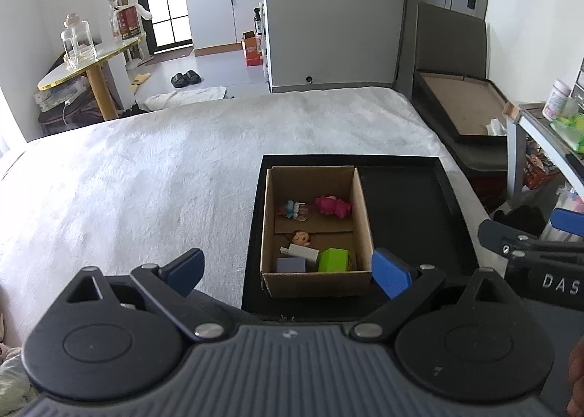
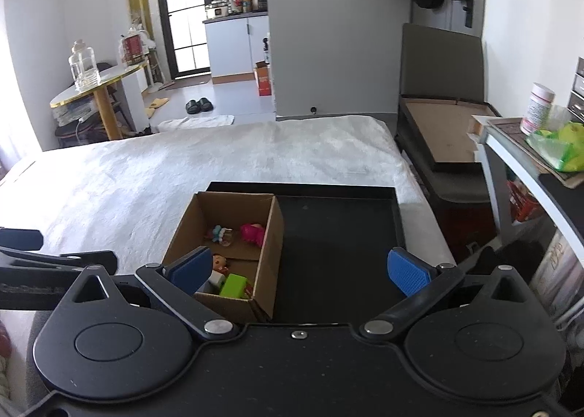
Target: Organize rigid objects
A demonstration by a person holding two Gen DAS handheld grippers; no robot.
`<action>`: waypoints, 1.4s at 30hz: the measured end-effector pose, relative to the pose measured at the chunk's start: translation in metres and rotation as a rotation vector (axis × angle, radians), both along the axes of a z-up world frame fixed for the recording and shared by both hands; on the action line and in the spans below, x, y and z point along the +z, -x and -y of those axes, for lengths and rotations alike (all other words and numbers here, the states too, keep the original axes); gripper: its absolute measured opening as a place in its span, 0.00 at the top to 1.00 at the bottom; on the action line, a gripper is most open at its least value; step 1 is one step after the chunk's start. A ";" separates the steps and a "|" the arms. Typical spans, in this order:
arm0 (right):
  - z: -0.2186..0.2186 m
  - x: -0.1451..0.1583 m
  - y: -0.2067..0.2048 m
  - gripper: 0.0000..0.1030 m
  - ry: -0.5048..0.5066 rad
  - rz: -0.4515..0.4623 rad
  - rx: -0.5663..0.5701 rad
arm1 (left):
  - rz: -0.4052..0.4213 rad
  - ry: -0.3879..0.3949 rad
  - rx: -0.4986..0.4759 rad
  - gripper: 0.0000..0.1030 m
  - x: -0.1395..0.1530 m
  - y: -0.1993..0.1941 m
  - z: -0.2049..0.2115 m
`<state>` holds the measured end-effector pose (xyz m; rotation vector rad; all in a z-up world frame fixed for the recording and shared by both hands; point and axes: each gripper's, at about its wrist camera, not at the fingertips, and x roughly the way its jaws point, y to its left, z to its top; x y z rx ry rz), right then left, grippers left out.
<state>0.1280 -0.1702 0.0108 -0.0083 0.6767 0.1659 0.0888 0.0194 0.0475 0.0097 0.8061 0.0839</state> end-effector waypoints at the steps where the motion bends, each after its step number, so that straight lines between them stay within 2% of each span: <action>1: 0.002 0.001 0.001 0.00 -0.003 -0.004 -0.008 | -0.001 -0.002 -0.002 0.05 0.001 0.001 0.001; 7: 0.005 0.016 0.015 0.00 -0.003 -0.004 -0.026 | 0.009 -0.004 -0.015 0.05 0.013 0.013 0.003; 20: 0.001 0.047 0.044 0.00 -0.040 -0.029 0.046 | 0.059 -0.009 -0.051 0.04 0.048 0.052 -0.007; 23: -0.002 0.053 0.049 0.00 -0.044 -0.011 0.059 | 0.063 -0.021 -0.060 0.02 0.052 0.057 -0.008; 26: -0.004 0.057 0.051 0.00 -0.023 -0.003 0.053 | 0.078 -0.020 -0.046 0.02 0.058 0.062 -0.011; 31: -0.004 0.061 0.057 0.00 -0.049 0.012 0.056 | 0.105 0.006 -0.013 0.02 0.065 0.072 -0.018; 33: -0.005 0.062 0.060 0.00 -0.043 0.018 0.053 | 0.115 -0.005 -0.027 0.01 0.068 0.077 -0.017; 38: -0.008 0.060 0.061 0.00 0.007 0.017 0.030 | 0.105 -0.018 -0.025 0.01 0.070 0.077 -0.019; 42: -0.009 0.061 0.064 0.00 0.004 0.021 0.034 | 0.102 -0.013 -0.024 0.01 0.069 0.077 -0.020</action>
